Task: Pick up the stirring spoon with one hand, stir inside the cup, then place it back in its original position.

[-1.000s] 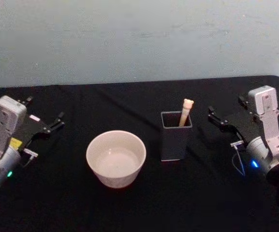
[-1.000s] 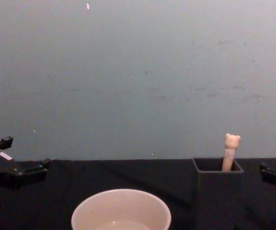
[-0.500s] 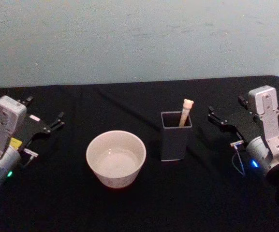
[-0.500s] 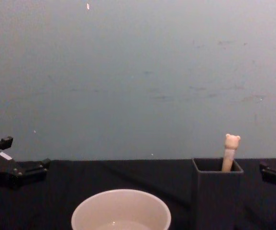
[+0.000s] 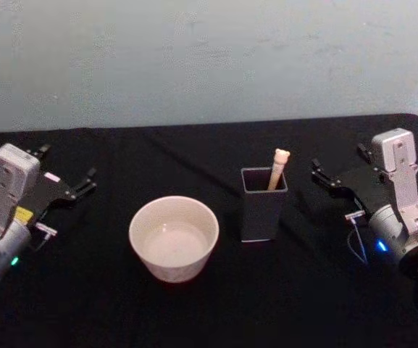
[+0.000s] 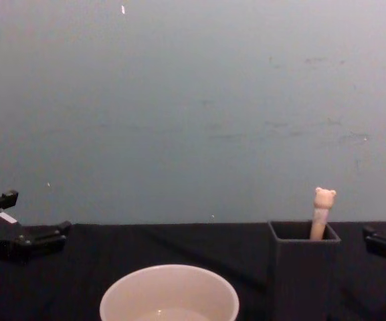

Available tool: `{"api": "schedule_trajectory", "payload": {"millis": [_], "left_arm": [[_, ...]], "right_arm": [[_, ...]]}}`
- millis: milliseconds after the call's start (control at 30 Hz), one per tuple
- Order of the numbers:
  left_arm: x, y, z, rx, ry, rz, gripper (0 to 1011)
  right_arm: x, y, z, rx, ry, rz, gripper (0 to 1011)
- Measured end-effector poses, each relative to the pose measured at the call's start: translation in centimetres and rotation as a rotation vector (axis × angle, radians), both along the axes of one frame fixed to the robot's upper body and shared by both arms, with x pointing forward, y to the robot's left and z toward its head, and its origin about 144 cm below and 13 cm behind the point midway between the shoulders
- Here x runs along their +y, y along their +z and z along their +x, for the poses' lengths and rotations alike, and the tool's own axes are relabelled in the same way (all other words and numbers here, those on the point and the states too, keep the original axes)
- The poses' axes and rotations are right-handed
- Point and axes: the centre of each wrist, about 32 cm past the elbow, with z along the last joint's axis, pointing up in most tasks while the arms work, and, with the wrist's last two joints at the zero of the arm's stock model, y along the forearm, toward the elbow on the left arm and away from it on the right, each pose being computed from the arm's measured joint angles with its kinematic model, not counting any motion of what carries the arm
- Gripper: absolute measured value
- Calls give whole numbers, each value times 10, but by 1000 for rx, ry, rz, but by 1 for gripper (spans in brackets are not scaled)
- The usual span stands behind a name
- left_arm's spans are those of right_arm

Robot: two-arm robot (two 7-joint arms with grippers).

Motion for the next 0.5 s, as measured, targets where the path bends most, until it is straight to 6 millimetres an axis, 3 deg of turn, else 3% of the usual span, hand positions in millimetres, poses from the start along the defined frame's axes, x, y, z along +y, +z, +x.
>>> {"api": "schedule_trajectory", "payload": {"millis": [500], "left_arm": [[0,0,0,0,0,0,1002]], "right_arm": [[0,0,0,0,0,0,1003]]}}
